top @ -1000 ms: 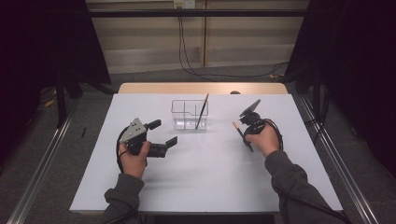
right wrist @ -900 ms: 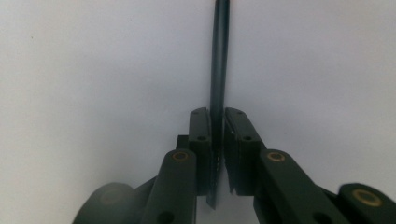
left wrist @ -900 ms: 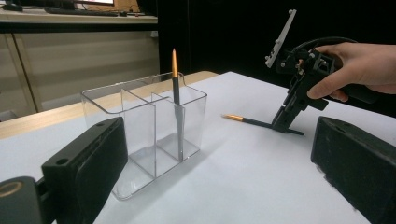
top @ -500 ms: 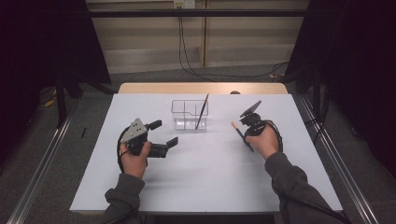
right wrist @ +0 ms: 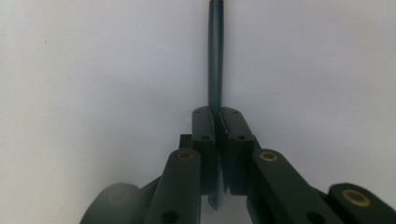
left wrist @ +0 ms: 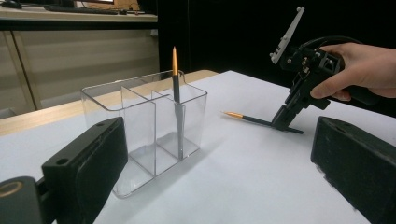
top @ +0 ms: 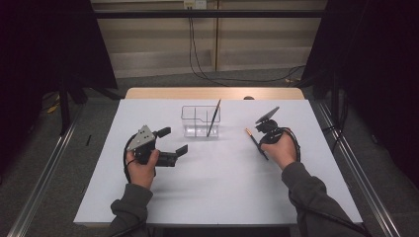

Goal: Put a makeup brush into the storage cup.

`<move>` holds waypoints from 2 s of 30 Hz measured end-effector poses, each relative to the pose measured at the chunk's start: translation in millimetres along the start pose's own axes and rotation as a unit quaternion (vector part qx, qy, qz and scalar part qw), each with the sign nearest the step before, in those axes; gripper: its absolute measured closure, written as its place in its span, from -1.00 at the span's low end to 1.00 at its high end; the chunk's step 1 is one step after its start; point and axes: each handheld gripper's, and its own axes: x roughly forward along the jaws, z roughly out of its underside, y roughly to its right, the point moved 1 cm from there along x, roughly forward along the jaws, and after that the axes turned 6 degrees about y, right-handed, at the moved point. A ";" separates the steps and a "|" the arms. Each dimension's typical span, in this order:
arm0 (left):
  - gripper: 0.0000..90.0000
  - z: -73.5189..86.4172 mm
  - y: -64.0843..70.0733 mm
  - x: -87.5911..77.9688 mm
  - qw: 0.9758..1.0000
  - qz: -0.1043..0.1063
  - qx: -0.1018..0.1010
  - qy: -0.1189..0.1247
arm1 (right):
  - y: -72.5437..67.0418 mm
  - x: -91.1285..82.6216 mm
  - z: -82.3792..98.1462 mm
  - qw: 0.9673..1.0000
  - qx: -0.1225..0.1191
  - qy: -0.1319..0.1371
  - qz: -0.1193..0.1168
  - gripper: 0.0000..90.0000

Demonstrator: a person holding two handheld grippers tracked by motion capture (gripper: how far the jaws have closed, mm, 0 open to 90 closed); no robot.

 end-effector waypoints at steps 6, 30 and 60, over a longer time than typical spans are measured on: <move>-0.92 0.5 -0.3 0.0 1.000 0.001 -0.002 0.000 | 2.6 -5.6 0.4 1.000 0.004 0.014 -0.007 0.90; -0.93 2.9 0.3 3.1 1.000 0.010 -0.008 -0.010 | 15.9 -24.4 12.6 0.989 0.038 0.135 -0.053 0.90; -0.94 5.6 -0.6 3.8 1.000 0.011 -0.024 -0.011 | 1.1 -39.3 24.6 0.936 0.012 0.349 -0.052 0.90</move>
